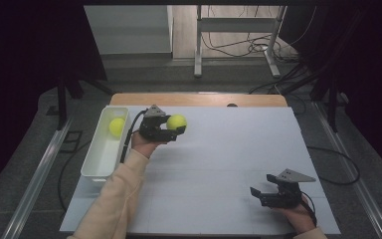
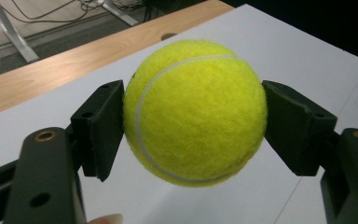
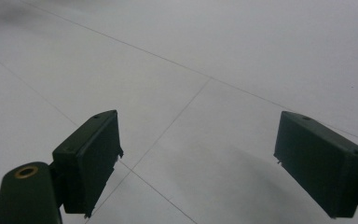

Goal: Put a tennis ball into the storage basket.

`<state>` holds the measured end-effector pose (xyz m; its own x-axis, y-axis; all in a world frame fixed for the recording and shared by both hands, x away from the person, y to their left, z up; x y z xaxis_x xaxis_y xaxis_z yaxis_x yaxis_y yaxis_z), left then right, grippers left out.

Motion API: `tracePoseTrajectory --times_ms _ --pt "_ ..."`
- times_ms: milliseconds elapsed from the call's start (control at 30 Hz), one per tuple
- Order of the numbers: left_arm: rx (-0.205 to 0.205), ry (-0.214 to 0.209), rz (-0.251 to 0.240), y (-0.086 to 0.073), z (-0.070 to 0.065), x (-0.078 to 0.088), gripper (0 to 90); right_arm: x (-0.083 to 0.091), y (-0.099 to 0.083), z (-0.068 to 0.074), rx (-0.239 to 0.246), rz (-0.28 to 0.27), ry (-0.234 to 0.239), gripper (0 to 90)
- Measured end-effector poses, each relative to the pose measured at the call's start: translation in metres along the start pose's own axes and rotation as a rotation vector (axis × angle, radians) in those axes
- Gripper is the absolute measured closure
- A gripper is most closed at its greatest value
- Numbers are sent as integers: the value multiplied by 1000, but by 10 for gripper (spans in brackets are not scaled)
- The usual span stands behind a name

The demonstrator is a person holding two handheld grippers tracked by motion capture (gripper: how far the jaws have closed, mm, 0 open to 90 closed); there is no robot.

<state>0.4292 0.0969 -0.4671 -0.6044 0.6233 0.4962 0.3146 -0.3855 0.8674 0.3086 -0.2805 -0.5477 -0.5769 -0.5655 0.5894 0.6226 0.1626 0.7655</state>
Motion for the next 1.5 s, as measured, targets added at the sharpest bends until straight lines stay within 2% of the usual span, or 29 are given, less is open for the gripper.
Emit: tracePoseTrajectory --times_ms 433,667,1233,1500 --pt "10 64 -11 2 19 23 261 0 0 0 -1 -2 -2 150" --pt "16 85 -13 1 26 31 261 0 0 0 -1 -1 -3 150" --pt "56 139 -16 -6 46 49 261 0 0 0 -2 -1 -4 150" --pt "73 182 -18 -9 61 66 261 0 1 0 -5 -2 -9 150"
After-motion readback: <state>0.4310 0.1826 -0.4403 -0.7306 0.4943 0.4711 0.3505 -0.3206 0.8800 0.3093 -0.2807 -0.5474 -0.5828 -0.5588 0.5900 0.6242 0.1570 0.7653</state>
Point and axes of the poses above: each handheld gripper's, and its own axes: x roughly backward along the jaws, y roughly out of its top, z roughly to its left, the point moved 5 cm from there along -x, roughly forward along the jaws, and after that the axes turned 11 degrees about -x, right-handed, at the moved point
